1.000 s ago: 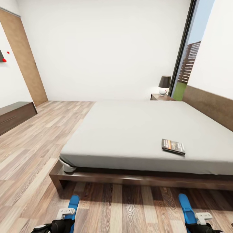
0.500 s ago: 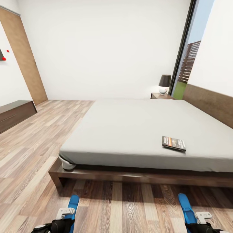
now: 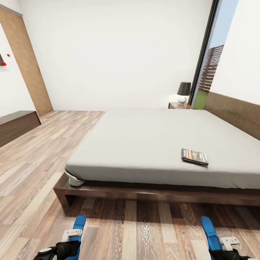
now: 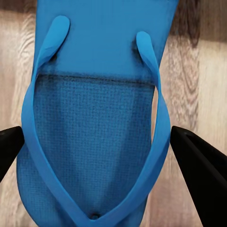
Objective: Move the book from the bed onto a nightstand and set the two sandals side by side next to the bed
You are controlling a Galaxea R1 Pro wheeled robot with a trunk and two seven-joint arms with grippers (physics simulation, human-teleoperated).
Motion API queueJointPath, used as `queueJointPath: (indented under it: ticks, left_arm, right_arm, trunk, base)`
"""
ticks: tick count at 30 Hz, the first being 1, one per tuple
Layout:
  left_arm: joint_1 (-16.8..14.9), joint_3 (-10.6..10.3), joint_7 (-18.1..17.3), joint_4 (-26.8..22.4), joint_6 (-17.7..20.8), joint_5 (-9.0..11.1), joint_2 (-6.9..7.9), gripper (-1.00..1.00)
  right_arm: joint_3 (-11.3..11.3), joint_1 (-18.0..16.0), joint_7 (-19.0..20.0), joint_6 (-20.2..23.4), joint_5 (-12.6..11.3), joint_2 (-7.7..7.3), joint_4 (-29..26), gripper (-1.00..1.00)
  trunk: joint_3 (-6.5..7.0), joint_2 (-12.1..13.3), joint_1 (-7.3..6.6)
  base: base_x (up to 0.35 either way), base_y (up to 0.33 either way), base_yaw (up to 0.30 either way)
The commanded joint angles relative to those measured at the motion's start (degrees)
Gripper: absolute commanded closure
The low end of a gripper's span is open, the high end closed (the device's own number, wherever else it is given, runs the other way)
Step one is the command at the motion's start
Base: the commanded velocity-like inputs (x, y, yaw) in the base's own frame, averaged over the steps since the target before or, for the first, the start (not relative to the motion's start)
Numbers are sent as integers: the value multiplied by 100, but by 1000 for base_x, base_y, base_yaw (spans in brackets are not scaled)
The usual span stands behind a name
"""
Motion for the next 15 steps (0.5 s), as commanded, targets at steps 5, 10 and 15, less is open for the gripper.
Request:
queueJointPath:
  ticks: [5,10,15]
  left_arm:
    - [-2,-17,26,-12,28,60,4,100]
    - [-148,-26,296,-24,58,60,-9,100]
    - [-346,-42,382,-17,81,60,-15,100]
  right_arm:
    - [44,-5,16,-20,-62,-1,7,100]
    - [51,-5,8,-25,-60,4,7,100]
    - [51,-5,8,-28,-54,5,7,100]
  trunk:
    - [-95,-204,109]
    - [-185,-405,219]
    - [-221,-485,263]
  base:
    - [0,0,0]
    - [0,0,0]
    - [0,0,0]
